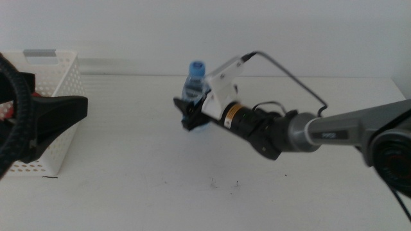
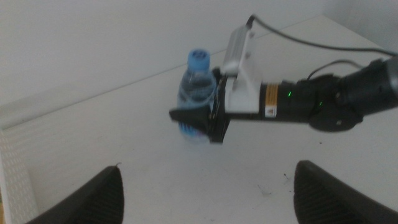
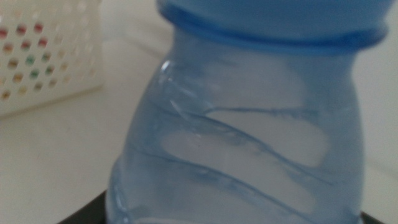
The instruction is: Use arms to grab the bottles and put them into the dustbin to the left of the table.
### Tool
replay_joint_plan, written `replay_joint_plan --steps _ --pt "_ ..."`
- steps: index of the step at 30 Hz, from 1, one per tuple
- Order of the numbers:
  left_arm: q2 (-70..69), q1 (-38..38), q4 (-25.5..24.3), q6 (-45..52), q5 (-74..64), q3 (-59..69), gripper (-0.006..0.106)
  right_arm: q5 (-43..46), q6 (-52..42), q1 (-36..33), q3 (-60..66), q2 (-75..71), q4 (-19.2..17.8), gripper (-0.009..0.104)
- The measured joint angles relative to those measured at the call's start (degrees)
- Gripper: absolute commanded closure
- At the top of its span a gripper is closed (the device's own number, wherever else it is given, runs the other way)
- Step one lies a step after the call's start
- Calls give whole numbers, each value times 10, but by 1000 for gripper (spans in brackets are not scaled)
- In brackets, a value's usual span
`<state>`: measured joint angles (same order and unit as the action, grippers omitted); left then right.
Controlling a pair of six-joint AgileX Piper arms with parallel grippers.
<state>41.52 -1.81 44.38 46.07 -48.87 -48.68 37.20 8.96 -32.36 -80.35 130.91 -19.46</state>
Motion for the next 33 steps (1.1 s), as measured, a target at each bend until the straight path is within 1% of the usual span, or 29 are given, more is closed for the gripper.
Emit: replay_joint_plan --steps 2,3,5,6,8,11,13,15,17,20,26,31,33 --pt "0 0 0 0 0 0 7 -1 4 -4 -3 15 -4 96" --pt "0 0 0 0 0 0 7 -1 5 -7 -3 22 -5 93" --pt "0 0 0 0 0 0 7 5 6 -7 -5 28 -5 84" --pt "0 0 0 0 0 0 7 5 6 -7 -6 29 -5 70" --pt "0 0 0 0 1 0 7 8 6 -7 -7 31 -4 49" --pt "0 0 0 0 1 0 7 9 15 -7 -9 33 -4 24" --pt "0 0 0 0 1 0 7 16 31 -7 -9 33 -6 12" --pt "0 0 0 0 1 0 7 20 59 -7 -11 33 -19 5" --pt "0 0 0 0 1 0 7 22 86 -7 -3 29 -30 4" --pt "0 0 0 0 1 0 7 25 85 -7 34 10 -32 4" --pt "0 0 0 0 1 0 7 25 56 -7 144 -50 -23 4" --pt "0 0 0 0 1 0 7 25 54 -7 224 -106 -20 4" --pt "0 0 0 0 1 0 7 16 69 -7 262 -145 -19 4"
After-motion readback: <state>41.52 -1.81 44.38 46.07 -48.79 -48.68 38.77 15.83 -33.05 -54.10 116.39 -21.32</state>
